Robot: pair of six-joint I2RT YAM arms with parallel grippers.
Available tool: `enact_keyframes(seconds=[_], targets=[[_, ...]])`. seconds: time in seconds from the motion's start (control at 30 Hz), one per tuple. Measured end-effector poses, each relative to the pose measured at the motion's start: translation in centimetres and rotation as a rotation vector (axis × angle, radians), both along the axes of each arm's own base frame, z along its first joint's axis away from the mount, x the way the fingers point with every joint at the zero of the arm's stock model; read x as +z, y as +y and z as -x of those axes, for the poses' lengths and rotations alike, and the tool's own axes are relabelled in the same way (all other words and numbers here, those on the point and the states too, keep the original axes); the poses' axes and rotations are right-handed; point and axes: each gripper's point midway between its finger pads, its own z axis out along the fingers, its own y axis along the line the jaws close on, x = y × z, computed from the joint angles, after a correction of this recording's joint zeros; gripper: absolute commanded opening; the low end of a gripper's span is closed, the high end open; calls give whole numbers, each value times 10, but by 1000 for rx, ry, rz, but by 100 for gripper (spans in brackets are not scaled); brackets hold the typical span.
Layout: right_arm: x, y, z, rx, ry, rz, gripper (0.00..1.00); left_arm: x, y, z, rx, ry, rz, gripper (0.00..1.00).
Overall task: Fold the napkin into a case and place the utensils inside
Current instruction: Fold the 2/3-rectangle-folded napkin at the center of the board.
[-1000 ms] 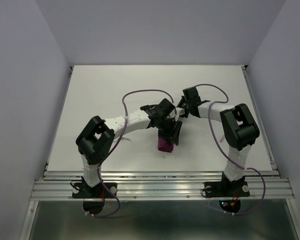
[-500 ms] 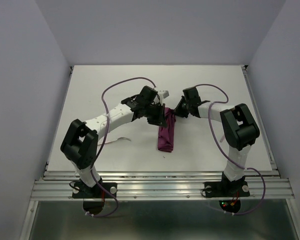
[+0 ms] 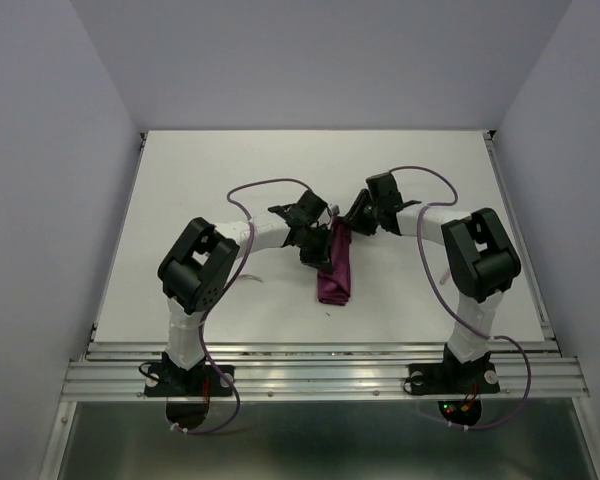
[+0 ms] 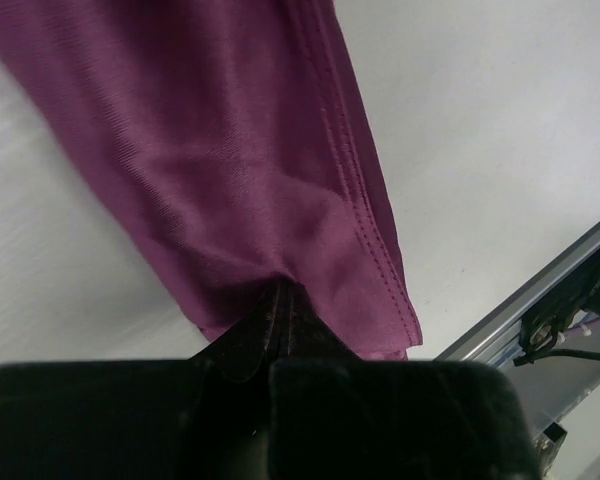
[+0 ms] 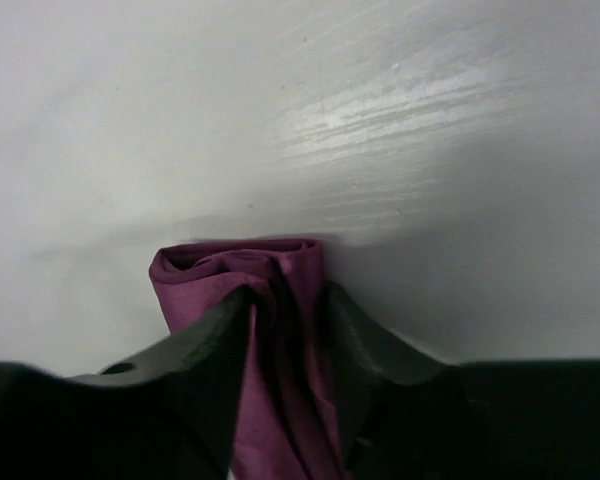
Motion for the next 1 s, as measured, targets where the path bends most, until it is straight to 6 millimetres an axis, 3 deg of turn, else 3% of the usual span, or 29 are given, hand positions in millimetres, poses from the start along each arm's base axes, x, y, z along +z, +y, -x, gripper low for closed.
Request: enact_keyframes(seconds=[0.1, 0.2, 0.5, 0.8, 0.97, 1.0], targets=[[8, -2, 0, 6, -18, 15, 65, -5, -7, 8, -28, 15, 5, 0], [12, -12, 8, -2, -11, 59, 66, -4, -12, 12, -44, 18, 19, 0], [32, -22, 36, 52, -31, 79, 57, 0, -16, 11, -55, 19, 46, 0], [36, -23, 120, 185, 7, 23, 37, 13, -26, 8, -79, 13, 107, 0], [42, -7, 159, 286, 13, -31, 36, 16, -25, 4, -77, 19, 131, 0], [42, -3, 164, 307, 15, -38, 42, 17, -24, 3, -75, 21, 135, 0]])
